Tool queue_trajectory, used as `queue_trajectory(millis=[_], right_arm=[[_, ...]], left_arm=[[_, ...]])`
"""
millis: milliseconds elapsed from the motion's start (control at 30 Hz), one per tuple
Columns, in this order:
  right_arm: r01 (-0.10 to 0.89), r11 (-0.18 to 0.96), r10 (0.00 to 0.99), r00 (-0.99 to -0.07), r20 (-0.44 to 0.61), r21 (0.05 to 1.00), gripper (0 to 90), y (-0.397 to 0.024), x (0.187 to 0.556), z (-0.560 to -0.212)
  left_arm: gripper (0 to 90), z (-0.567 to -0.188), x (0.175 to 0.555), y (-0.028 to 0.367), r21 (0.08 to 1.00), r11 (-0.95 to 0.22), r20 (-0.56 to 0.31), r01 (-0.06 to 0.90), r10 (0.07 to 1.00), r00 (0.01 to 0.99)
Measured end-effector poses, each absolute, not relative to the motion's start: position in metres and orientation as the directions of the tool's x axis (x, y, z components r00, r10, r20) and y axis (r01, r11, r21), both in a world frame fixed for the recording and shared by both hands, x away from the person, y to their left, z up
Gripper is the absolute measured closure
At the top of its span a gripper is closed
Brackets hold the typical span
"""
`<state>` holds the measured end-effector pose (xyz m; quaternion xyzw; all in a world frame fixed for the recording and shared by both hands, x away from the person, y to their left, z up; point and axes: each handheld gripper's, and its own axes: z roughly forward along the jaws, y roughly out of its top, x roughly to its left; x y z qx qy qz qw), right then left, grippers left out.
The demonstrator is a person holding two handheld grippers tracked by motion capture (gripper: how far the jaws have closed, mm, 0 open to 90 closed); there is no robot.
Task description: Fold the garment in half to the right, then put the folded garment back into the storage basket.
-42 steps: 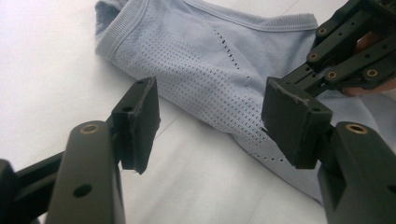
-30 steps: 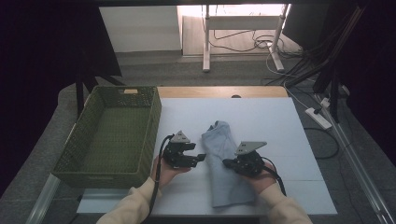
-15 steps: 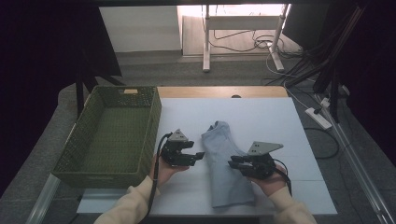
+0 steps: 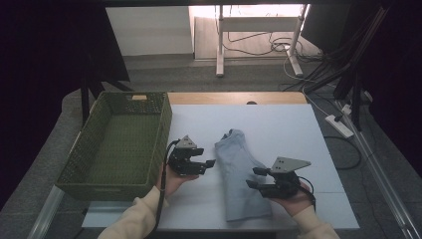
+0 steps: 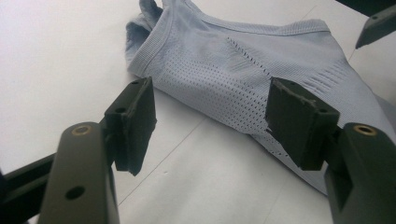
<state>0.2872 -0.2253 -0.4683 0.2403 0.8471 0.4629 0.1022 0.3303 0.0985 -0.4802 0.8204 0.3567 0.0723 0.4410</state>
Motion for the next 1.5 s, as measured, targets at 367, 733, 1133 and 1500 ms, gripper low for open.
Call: queue_trajectory(millis=[367,733,1133,1500], right_arm=[[0.294,0.468,0.479,-0.877,0.040,0.833,44.7,-0.227,0.279,-0.470],[0.281,0.499,0.457,-0.889,0.027,0.820,44.6,-0.228,0.269,-0.468],[0.255,0.571,0.395,-0.919,0.011,0.780,44.6,-0.223,0.259,-0.473],[0.249,0.617,0.370,-0.929,0.003,0.746,44.6,-0.221,0.253,-0.478]], left_arm=[[33.6,-0.481,0.332,0.100,0.772,-0.350,-0.204,0.530,0.654,0.729],[33.5,-0.482,0.334,0.104,0.773,-0.326,-0.222,0.544,0.664,0.714],[33.5,-0.482,0.335,0.105,0.774,-0.327,-0.220,0.543,0.664,0.715],[33.3,-0.484,0.336,0.104,0.767,-0.332,-0.226,0.549,0.661,0.715]])
